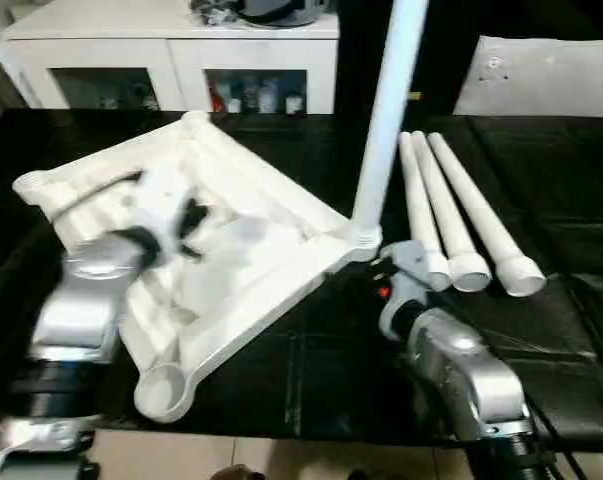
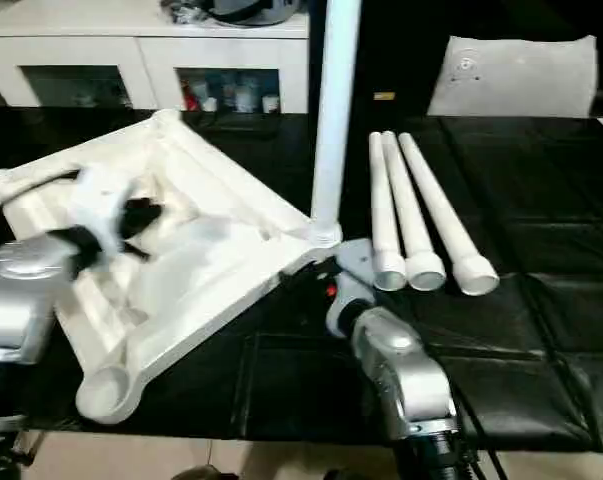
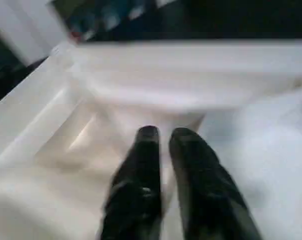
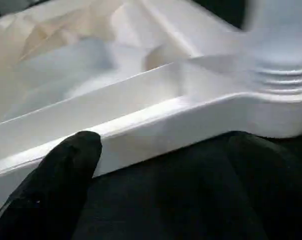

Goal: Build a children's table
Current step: Rotate leg to tighten, then pick table leg

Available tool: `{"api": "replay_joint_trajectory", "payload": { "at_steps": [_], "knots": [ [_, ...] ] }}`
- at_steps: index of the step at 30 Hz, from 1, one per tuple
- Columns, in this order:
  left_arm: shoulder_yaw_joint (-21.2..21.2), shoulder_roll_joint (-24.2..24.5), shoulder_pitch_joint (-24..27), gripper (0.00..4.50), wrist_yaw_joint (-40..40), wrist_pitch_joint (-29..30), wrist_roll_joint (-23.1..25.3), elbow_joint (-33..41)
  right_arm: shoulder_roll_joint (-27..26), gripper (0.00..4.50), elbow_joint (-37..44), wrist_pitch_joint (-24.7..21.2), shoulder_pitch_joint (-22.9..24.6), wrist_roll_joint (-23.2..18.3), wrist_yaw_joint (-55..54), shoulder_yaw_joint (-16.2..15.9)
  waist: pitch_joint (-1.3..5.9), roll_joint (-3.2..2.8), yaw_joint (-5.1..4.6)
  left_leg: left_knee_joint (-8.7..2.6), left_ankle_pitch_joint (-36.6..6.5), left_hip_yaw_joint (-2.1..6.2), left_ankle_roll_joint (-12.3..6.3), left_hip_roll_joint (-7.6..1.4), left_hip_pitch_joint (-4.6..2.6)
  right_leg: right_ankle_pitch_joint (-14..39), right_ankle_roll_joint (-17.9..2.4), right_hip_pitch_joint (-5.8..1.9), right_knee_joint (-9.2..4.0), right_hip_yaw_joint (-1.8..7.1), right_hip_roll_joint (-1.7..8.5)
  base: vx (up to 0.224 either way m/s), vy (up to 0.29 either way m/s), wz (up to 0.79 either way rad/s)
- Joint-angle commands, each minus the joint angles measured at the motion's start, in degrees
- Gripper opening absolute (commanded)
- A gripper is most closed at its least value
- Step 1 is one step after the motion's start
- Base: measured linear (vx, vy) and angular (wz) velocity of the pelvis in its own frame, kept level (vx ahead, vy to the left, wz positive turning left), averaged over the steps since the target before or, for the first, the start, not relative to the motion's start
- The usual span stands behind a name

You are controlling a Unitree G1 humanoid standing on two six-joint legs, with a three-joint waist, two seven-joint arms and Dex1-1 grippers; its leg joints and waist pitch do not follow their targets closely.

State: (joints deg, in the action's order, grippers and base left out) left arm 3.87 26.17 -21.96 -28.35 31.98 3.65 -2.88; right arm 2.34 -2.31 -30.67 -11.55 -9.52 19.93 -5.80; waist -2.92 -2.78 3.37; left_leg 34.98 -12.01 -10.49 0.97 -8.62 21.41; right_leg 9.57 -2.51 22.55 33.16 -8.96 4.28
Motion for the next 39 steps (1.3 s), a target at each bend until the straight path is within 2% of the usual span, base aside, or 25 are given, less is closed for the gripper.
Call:
{"api": "replay_joint_trajectory", "payload": {
  "at_steps": [1, 2, 3, 5, 6, 9, 10, 11, 14, 19, 24, 29, 32, 34, 36, 37, 39],
  "knots": [
    [1.2, 3.1, 2.0, 0.36, 1.1, 3.3, 2.2, 1.8, 0.5, 4.5, 0.2, -2.6, -0.4, 1.3, -0.8, -0.9, 3.37, -0.06, -0.07, -4.89, -11.9, 3.07, -0.3, -5.71, -1.12, 17.5, -5.6, -2.8, -4.09, 5.11, 6.34, 0.0, 0.0, 0.0],
    [1.2, 3.5, 2.4, 0.08, 1.2, 3.6, 2.4, 1.8, 0.5, 4.5, 0.2, -3.0, -0.4, 1.2, -0.9, -0.9, 3.33, -0.18, -0.11, -4.91, -12.4, 3.09, -0.14, -5.65, -1.1, 18.2, -5.4, -2.8, -4.13, 5.15, 6.38, 0.0, 0.0, 0.0],
    [1.2, 4.6, 3.3, 0.08, 1.8, 4.0, 3.2, 1.7, 0.6, 4.5, 0.0, -3.3, -0.6, 1.5, -1.3, -1.1, 3.26, -0.3, -0.07, -4.93, -13.7, 3.1, 0.36, -5.62, -1.54, 19.8, -4.8, -2.56, -4.5, 5.19, 6.36, 0.0, 0.0, 0.0],
    [1.0, 5.3, 4.0, 0.01, 2.3, 4.4, 3.7, 1.7, 0.7, 4.5, -0.1, -3.5, -0.9, 1.7, -1.6, -1.3, 2.93, -0.33, -0.12, -5.12, -16.2, 3.17, 1.0, -5.57, -1.72, 22.5, -4.0, -2.43, -4.96, 5.14, 6.33, 0.0, 0.0, 0.0],
    [0.8, 5.6, 4.8, 0.01, 2.4, 5.1, 3.8, 1.9, 0.8, 4.5, -0.1, -4.1, -0.9, 1.7, -1.5, -1.5, 2.85, -0.37, -0.03, -5.22, -18.2, 3.31, 1.71, -5.63, -2.11, 24.2, -3.5, -2.3, -5.23, 5.18, 6.44, 0.0, 0.0, 0.0],
    [0.1, 6.5, 5.7, 0.01, 3.3, 5.6, 5.8, 1.7, 1.1, 4.5, -0.6, -4.2, -1.2, 2.0, -1.7, -1.9, 2.82, -0.23, -0.28, -5.4, -19.8, 3.6, 2.12, -5.56, -1.88, 25.0, -2.9, -2.57, -5.31, 5.13, 6.52, 0.0, 0.0, 0.0],
    [-0.7, 7.7, 6.4, 0.01, 4.5, 5.7, 7.4, 1.7, 1.0, 4.5, -0.8, -4.2, -1.3, 2.0, -2.1, -1.6, 2.87, -0.04, -0.39, -5.41, -19.3, 3.65, 2.05, -5.54, -1.71, 24.8, -2.8, -2.64, -5.23, 5.2, 6.6, 0.0, 0.0, 0.0],
    [-1.0, 8.3, 6.7, 0.01, 4.8, 5.9, 7.8, 1.8, 0.9, 4.5, -0.8, -4.4, -1.3, 1.8, -2.0, -1.5, 2.95, -0.14, -0.31, -5.34, -19.2, 3.67, 1.94, -5.46, -1.74, 24.7, -2.8, -2.59, -5.19, 5.25, 6.65, 0.0, 0.0, 0.0],
    [-1.1, 8.8, 7.4, 0.01, 4.4, 6.6, 7.6, 2.2, 1.1, 4.5, -0.6, -5.1, -1.4, 1.9, -1.5, -2.1, 3.01, -0.13, -0.34, -5.28, -18.2, 3.6, 1.66, -5.5, -1.8, 23.4, -3.3, -2.52, -5.1, 5.31, 6.58, 0.0, 0.0, 0.0],
    [-3.6, 10.3, 9.2, 0.01, 0.7, 9.7, 7.5, 3.6, 1.0, 4.5, -3.4, -3.9, -2.7, 2.5, -1.5, -2.9, 3.06, -0.24, -0.27, -5.3, -17.1, 3.47, 1.72, -5.6, -1.7, 20.6, -5.0, -2.45, -4.66, 5.48, 6.66, 0.0, 0.0, 0.0],
    [-6.0, 11.4, 10.6, 0.01, -5.1, 13.3, 4.1, 6.9, 0.7, 4.5, -6.9, -2.2, -4.5, 3.0, -0.9, -3.7, 3.03, -0.38, -0.02, -5.35, -17.3, 3.42, 2.11, -5.71, -1.76, 19.9, -6.1, -2.49, -4.53, 5.57, 6.74, 0.0, 0.0, 0.0],
    [-10.2, 13.2, 13.0, 0.01, -13.9, 16.6, -1.1, 12.9, -0.5, 4.5, -12.3, -0.1, -7.8, 3.4, -1.0, -3.9, 2.83, -0.37, -0.28, -5.56, -19.1, 3.46, 2.9, -5.74, -1.77, 20.8, -6.6, -2.5, -4.32, 5.64, 6.72, 0.0, 0.0, 0.0],
    [-11.3, 13.4, 13.6, 0.01, -16.8, 17.3, -3.2, 15.2, -0.9, 4.5, -13.2, 0.4, -8.6, 3.4, -1.1, -3.8, 2.64, -0.01, -0.35, -5.52, -19.7, 3.43, 2.75, -5.61, -1.83, 23.4, -5.9, -2.53, -4.77, 5.68, 6.81, 0.0, 0.0, 0.0],
    [-13.1, 13.1, 14.3, 0.01, -20.8, 17.1, -6.8, 17.7, -1.2, 4.5, -14.4, 1.2, -9.4, 3.5, -0.8, -3.8, 2.53, 0.03, -0.34, -5.52, -20.5, 3.49, 2.75, -5.58, -1.98, 25.6, -5.4, -2.45, -4.95, 5.63, 6.87, 0.0, 0.0, 0.0],
    [-13.3, 13.1, 14.4, 0.01, -21.5, 17.8, -7.7, 18.3, -1.3, 4.5, -14.8, 1.4, -9.6, 3.5, -0.8, -3.8, 2.51, -0.1, -0.33, -5.53, -21.0, 3.42, 2.99, -5.57, -2.19, 26.1, -5.0, -2.21, -5.04, 5.67, 6.71, 0.0, 0.0, 0.0],
    [-14.3, 13.4, 14.7, 0.01, -23.2, 17.0, -8.6, 19.1, -1.3, 4.5, -15.4, 1.9, -9.9, 3.6, -0.6, -3.8, 2.53, 0.01, -0.43, -5.69, -21.0, 3.55, 3.11, -5.58, -1.96, 25.8, -4.9, -2.46, -4.94, 5.59, 6.66, 0.0, 0.0, 0.0],
    [-17.0, 13.6, 15.0, 0.01, -27.1, 15.3, -10.5, 20.7, -1.2, 4.5, -16.2, 2.4, -10.7, 3.7, -0.2, -3.8, 2.66, 0.15, -0.51, -5.73, -20.6, 3.59, 3.03, -5.56, -1.99, 25.1, -4.8, -2.47, -4.78, 5.71, 6.67, 0.0, 0.0, 0.0]
  ]
}}
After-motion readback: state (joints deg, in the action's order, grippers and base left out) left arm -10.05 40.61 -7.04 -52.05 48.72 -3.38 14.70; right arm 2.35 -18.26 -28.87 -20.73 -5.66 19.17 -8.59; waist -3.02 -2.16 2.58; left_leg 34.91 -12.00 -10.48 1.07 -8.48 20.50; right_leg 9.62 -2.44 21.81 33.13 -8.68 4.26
